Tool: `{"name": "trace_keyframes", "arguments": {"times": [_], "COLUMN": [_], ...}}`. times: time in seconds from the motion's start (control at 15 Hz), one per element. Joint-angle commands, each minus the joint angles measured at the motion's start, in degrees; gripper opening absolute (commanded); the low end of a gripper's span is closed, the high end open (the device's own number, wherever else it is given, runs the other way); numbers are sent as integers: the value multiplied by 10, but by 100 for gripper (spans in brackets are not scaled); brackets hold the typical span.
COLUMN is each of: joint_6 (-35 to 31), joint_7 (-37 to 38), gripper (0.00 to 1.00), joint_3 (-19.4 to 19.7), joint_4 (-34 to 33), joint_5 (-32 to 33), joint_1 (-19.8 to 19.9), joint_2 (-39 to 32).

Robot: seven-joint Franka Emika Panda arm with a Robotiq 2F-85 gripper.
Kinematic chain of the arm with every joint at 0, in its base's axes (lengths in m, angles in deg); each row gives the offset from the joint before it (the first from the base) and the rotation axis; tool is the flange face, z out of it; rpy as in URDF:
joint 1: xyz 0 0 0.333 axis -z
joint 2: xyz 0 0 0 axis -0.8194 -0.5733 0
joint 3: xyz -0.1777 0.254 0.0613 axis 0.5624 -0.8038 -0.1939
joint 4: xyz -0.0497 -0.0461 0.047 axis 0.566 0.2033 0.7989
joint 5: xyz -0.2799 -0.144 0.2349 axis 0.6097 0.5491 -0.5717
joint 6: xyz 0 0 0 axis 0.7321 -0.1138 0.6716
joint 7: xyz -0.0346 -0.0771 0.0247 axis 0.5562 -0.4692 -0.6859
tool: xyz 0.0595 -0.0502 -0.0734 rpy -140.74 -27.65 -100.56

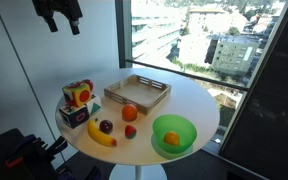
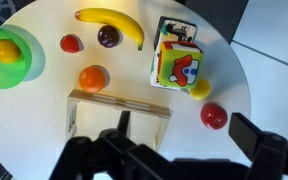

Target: Remove the square plush toy from the top of the stack and put it in the box

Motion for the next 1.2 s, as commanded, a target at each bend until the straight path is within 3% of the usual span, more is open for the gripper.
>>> {"name": "trace_keyframes", "arguments": {"times": [0.0,0.47,1.13], "joint_6": [17,49,34], "joint_7": [18,22,17], "gripper": [100,100,100], "joint_3": [0,-4,-4], "joint_4": [-32,-42,-27], "joint_5": [-23,-29,-26], "joint_1": [-5,-2,-1], "joint_2": [-54,-96,-90]}}
